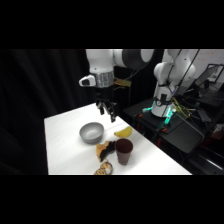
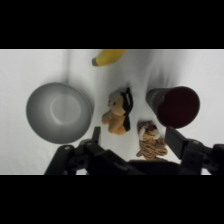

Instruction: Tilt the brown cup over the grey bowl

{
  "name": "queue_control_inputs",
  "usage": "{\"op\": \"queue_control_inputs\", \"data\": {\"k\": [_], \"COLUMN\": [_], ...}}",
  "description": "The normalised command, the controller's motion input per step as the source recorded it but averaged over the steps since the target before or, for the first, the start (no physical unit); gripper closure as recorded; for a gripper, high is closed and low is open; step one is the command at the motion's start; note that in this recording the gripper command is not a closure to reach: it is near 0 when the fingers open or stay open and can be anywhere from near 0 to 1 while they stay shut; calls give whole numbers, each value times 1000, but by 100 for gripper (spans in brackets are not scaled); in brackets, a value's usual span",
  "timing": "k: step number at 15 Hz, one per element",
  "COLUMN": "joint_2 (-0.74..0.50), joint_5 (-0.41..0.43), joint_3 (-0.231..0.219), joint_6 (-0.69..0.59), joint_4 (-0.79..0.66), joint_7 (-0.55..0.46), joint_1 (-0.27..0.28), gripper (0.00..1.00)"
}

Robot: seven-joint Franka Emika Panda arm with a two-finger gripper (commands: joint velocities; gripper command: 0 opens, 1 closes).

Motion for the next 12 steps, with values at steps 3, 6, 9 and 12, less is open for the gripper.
{"op": "queue_control_inputs", "data": {"k": [3, 6, 9, 12], "joint_2": [-34, -25, -13, 56], "joint_5": [51, 48, 90, 186], "joint_3": [148, 113, 71, 67], "joint_6": [176, 329, 394, 455], "joint_4": [-107, -195, -231, -232], "joint_7": [135, 86, 12, -109], "joint_1": [165, 128, 73, 40], "gripper": [0, 0, 0, 0]}}
